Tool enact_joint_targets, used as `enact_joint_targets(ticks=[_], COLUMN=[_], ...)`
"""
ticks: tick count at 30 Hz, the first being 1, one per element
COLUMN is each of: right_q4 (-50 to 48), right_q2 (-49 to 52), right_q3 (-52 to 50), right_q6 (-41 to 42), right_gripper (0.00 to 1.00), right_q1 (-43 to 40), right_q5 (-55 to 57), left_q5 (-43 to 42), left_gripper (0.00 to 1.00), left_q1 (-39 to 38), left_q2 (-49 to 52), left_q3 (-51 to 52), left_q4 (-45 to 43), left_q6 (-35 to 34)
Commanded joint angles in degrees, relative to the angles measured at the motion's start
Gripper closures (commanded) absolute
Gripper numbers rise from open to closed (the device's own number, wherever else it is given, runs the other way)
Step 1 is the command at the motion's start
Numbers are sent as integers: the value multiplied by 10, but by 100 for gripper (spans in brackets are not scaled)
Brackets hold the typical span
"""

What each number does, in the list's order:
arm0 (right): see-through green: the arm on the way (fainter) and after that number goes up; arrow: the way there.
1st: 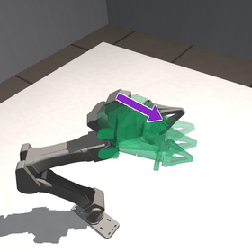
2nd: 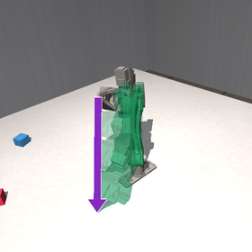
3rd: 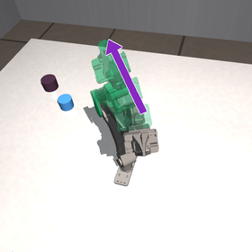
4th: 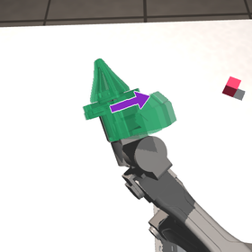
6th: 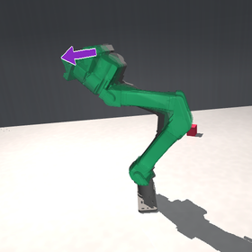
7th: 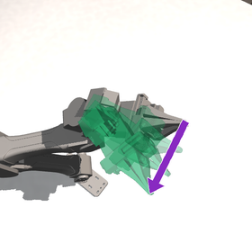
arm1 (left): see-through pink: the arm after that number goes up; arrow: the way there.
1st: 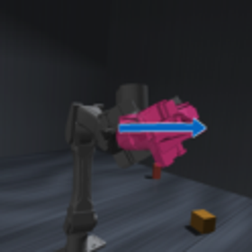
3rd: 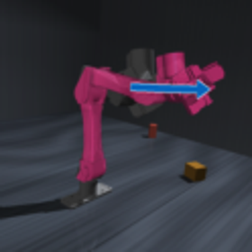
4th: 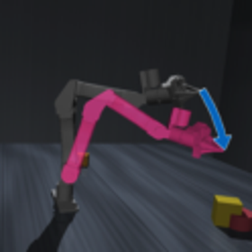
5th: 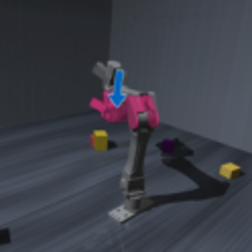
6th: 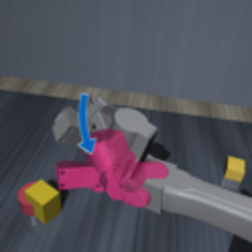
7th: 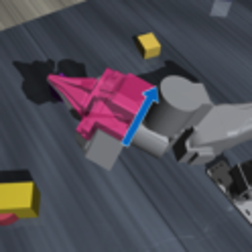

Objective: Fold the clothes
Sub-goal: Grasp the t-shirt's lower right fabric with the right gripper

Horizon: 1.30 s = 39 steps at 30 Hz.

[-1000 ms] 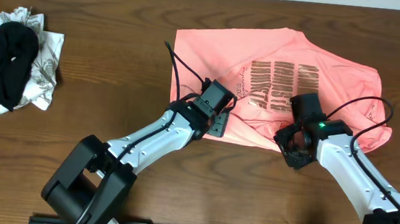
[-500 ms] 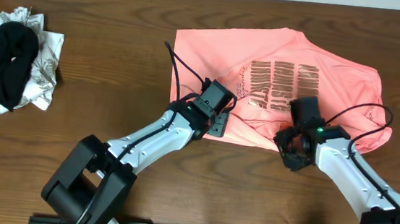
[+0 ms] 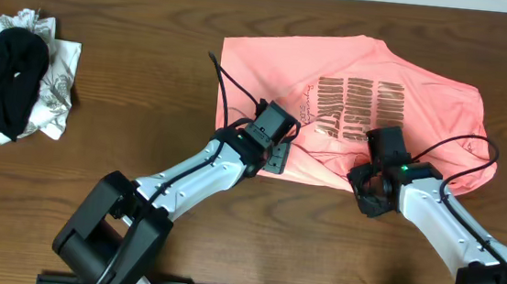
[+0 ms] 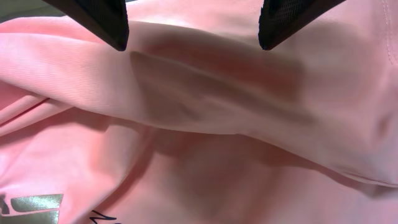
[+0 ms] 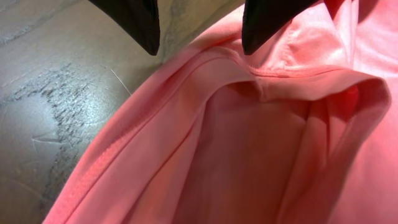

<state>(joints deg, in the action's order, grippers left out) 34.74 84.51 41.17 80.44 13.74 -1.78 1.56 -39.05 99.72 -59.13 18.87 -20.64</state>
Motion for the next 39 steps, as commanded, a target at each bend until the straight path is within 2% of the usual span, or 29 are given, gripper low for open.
enact_joint_targets(ticks=[1, 16, 31, 39], right_q4=[-6, -20, -38, -52], right_q2=[3, 3, 3, 3], right_q3=[-5, -5, -27, -37], right_q6=[12, 31, 31, 30], right_gripper=[57, 53, 54, 64], right_q1=[2, 2, 2, 2], right_q5=[16, 27, 28, 28], left_q5=[7, 7, 7, 7], left_gripper=[32, 32, 32, 32], left_q1=[1, 1, 1, 1], left_q2=[2, 2, 2, 2], left_q3=[-11, -11, -11, -11], left_q4=[1, 1, 1, 1], left_q6=[7, 7, 7, 7])
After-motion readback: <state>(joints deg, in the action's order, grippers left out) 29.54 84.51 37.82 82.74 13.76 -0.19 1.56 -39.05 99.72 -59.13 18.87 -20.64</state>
